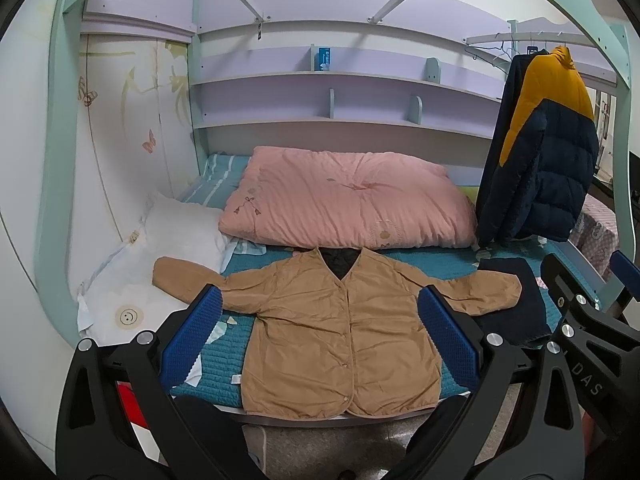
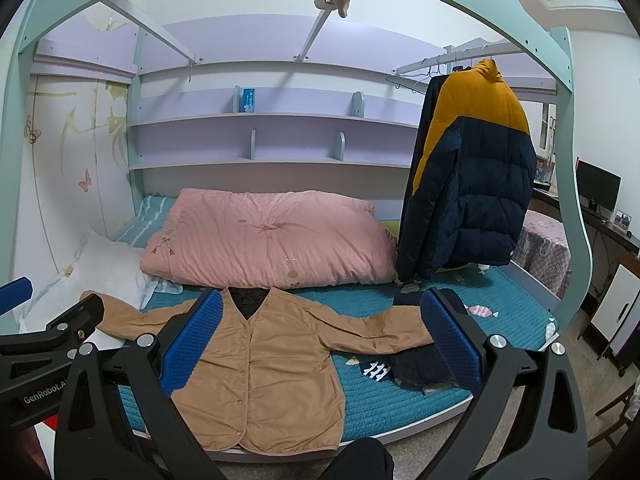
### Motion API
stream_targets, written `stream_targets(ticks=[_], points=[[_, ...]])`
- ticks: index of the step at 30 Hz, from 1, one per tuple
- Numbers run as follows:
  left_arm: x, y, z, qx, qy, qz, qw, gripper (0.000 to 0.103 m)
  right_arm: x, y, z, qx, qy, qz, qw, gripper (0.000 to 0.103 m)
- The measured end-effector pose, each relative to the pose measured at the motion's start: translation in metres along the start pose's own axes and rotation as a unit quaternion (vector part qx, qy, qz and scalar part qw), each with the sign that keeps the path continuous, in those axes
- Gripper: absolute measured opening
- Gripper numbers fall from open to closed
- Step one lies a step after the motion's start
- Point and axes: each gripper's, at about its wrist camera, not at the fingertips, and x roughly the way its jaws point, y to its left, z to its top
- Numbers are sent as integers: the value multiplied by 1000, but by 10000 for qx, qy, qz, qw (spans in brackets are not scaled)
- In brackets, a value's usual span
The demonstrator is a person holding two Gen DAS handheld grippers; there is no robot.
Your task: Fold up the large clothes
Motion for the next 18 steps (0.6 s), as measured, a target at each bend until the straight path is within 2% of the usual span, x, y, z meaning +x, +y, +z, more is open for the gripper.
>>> stream_targets(ticks=[18], points=[[0,1,0,-1,-12,7,10000,98,1,2,-3,12,-13,22,10000,96]])
